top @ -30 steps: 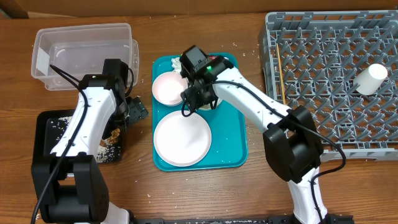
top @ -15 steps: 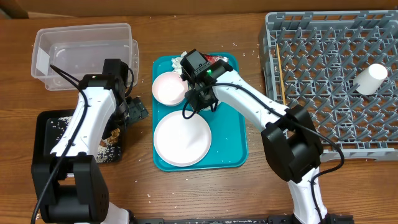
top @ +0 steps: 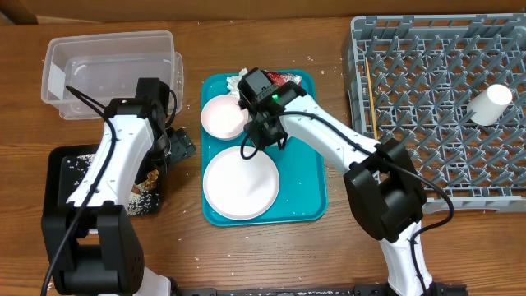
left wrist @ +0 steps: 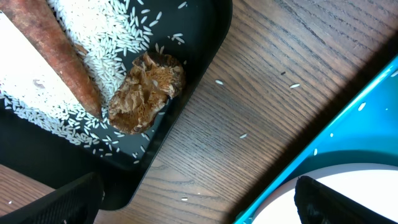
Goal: Sort waste into correct bins and load items into the dishwasher
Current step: 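Move the right gripper to the white bowl and grasp its rim, then carry the white bowl right and set it upside down in the rack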
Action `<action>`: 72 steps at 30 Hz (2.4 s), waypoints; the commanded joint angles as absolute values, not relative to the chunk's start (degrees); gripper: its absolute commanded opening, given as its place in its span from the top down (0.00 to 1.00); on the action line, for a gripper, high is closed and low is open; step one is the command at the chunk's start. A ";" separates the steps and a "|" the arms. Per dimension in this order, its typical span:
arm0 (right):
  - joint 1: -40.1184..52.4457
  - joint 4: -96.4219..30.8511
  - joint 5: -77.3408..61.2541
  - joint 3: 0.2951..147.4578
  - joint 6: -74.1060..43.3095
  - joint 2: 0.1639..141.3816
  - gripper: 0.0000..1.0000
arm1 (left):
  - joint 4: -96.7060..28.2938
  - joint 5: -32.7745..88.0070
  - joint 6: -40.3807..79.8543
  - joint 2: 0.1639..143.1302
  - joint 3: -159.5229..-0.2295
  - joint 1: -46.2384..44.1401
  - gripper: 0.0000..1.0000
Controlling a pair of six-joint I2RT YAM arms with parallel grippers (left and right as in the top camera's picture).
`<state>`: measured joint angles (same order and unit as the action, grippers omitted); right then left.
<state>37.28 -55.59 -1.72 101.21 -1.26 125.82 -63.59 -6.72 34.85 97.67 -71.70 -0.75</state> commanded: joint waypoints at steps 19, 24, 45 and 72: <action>36.69 -63.59 -0.71 110.15 -4.82 122.80 0.96 | -63.59 -7.49 35.99 98.26 -71.72 -0.67 0.00; 31.99 -69.41 0.56 117.14 -6.50 120.22 0.96 | -63.57 -7.49 35.99 98.26 -71.72 -0.67 0.00; -22.15 -48.12 -70.91 116.88 -4.08 121.03 0.96 | -63.59 -7.49 36.01 98.26 -71.72 -0.67 0.00; -23.97 -35.11 -66.78 115.57 -15.31 132.79 0.96 | -63.59 -7.49 36.01 98.26 -71.72 -0.67 0.00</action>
